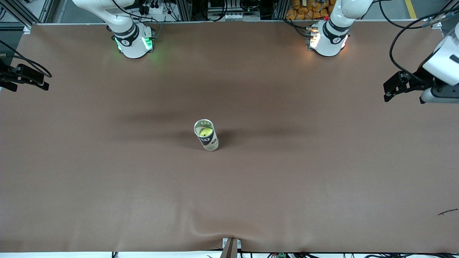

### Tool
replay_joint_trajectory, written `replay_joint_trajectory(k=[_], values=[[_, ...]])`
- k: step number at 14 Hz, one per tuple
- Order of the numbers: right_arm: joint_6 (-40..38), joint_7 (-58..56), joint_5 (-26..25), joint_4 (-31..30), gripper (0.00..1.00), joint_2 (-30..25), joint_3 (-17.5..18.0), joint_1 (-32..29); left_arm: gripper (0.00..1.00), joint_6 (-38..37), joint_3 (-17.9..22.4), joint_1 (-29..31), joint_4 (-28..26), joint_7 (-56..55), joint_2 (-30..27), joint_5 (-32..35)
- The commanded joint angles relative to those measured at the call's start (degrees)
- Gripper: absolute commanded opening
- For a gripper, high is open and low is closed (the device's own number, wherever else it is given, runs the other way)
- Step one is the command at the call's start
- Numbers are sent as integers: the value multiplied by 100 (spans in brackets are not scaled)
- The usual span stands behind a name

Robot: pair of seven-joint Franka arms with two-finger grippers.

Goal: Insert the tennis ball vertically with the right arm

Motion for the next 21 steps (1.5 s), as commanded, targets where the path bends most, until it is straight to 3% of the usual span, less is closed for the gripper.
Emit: replay_joint_trajectory(k=[1, 4, 6, 10, 15, 17, 21], values=[[3, -25, -53, -70, 100, -93, -29, 56, 100, 35, 920, -497, 224, 382, 542, -639], [3, -25, -53, -70, 100, -93, -29, 56, 100, 35, 1809, -911, 296, 857, 982, -1176], [3, -25, -53, -70, 100, -93, -29, 56, 100, 35, 2153, -1078, 287, 981, 1202, -1405], [3, -25, -53, -70, 100, -93, -29, 56, 100, 35, 2417, -1123, 278, 1227, 1571, -1784], [12, -25, -62, -36, 100, -84, -29, 47, 100, 35, 2409, -1052, 243, 1289, 1651, -1837], [12, -25, -70, 9, 100, -84, -46, 21, 100, 35, 2112, -738, 226, 1298, 1669, -1846], [38, -25, -53, 17, 100, -66, -46, 29, 100, 131, 489, 824, 59, 1306, 1669, -1846]])
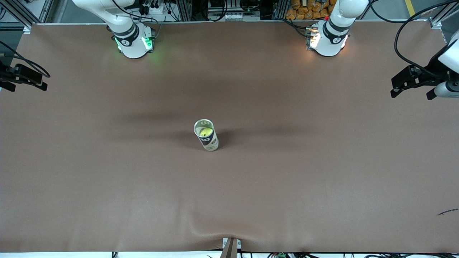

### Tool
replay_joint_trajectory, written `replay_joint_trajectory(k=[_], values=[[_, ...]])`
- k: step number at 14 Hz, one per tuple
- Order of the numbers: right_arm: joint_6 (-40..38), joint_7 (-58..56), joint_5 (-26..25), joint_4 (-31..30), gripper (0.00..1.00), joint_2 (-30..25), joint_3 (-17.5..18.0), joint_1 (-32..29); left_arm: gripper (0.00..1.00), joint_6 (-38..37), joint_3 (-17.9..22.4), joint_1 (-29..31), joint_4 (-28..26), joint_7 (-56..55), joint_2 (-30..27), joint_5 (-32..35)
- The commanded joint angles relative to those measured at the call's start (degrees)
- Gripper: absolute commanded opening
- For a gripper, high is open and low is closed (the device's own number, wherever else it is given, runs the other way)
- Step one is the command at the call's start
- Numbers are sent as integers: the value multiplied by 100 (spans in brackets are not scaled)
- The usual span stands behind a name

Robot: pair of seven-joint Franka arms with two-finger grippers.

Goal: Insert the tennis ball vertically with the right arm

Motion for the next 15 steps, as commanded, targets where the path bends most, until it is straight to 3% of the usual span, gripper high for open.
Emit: replay_joint_trajectory(k=[1, 3, 6, 7, 13, 14, 15], values=[[24, -17, -51, 15, 100, -75, -16, 30, 100, 106, -1184, 1248, -193, 175, 128, -127], [24, -17, -43, 50, 100, -66, -16, 30, 100, 203, -1950, 1987, -307, 175, 128, -127], [-20, -17, -16, 33, 100, -40, -7, 82, 100, 309, -3504, 3524, -465, 211, 119, -127], [-46, -17, -16, 33, 100, -40, -7, 144, 100, 344, -3857, 3886, -509, 219, 136, -127], [-293, -25, -25, 41, 100, -57, -7, 302, 100, 449, -4044, 4020, -527, 211, 294, -136], [-293, -25, -34, 41, 100, -57, -7, 311, 100, 449, -4463, 4491, -518, 219, 451, -275], [-301, -25, -34, 41, 100, -57, -7, 302, 100, 449, -5224, 5244, -484, 219, 592, -468]])
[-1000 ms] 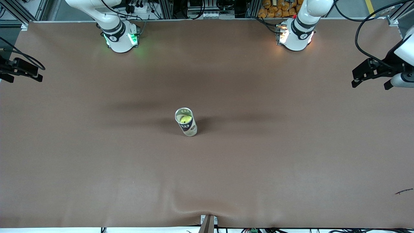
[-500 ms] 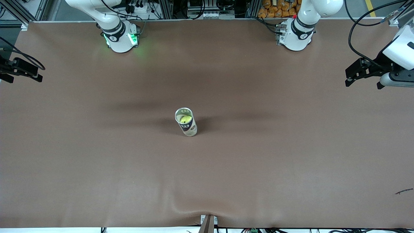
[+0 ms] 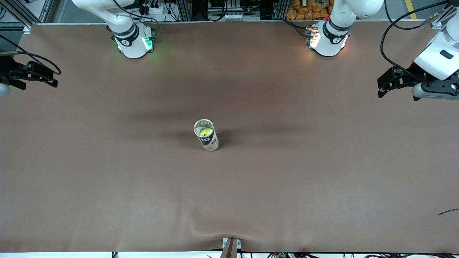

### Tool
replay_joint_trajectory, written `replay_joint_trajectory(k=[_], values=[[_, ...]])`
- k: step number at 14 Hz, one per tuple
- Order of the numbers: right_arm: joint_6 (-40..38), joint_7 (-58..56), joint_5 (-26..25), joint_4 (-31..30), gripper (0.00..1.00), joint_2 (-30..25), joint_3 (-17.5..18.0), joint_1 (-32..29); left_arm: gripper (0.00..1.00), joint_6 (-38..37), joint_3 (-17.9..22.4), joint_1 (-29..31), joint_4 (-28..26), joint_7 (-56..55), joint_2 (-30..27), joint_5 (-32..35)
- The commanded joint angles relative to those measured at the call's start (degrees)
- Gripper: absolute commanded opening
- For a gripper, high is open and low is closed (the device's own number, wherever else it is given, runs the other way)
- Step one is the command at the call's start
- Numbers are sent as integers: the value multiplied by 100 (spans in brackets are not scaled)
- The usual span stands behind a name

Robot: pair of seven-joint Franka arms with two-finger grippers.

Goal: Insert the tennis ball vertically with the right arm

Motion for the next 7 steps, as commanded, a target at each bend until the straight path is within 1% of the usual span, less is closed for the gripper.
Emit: replay_joint_trajectory(k=[1, 2, 4, 7], values=[[-81, -25, -37, 20, 100, -58, -35, 43, 100, 82, -1614, 1770, 109, 151, 406, -366], [-90, -25, -37, 20, 100, -58, -35, 43, 100, 99, -2134, 2265, 109, 160, 424, -374], [-90, -16, -37, 20, 100, -58, -26, 52, 100, 161, -2952, 3074, 109, 169, 529, -375], [-90, -16, -19, 20, 100, -58, -26, 61, 100, 293, -4665, 4822, 100, 178, 635, -366]])
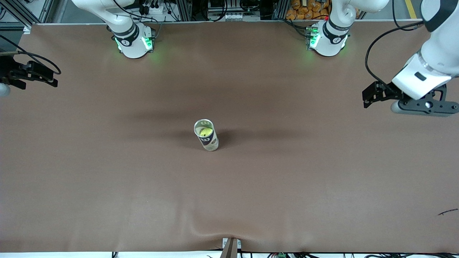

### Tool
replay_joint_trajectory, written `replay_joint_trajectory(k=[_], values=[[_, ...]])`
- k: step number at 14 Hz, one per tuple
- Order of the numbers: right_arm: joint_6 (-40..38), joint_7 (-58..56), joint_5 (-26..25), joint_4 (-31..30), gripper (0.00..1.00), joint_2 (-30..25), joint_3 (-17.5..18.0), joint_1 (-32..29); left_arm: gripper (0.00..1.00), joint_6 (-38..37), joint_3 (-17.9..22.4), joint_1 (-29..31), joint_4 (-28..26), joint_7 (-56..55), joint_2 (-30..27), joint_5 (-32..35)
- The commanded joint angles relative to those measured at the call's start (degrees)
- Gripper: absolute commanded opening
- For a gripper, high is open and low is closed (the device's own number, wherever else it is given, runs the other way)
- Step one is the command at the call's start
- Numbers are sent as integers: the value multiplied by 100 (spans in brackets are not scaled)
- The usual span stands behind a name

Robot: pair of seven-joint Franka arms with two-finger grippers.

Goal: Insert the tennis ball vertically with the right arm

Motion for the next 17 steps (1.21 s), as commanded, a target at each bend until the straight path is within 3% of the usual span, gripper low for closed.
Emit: replay_joint_trajectory(k=[1, 3, 4, 8, 10, 17], values=[[-71, -16, -19, 20, 100, -58, -25, 69, 100, 108, -1437, 1517, 99, 147, 136, -82], [-71, -16, -19, 20, 100, -58, -25, 113, 100, 196, -2432, 2486, 64, 147, 145, -47], [-71, -16, -19, 20, 100, -58, -25, 113, 100, 205, -2532, 2594, 64, 147, 163, -46], [-71, -16, -19, 20, 100, -58, -34, 113, 100, 188, -2603, 2770, 29, 313, 163, -20], [-71, -16, -28, 20, 100, -58, -25, 113, 100, 179, -2830, 3051, -120, 402, 93, -20], [-62, -8, -19, 20, 100, -58, -25, 122, 100, 39, -2946, 3368, -692, 402, -610, -11]])
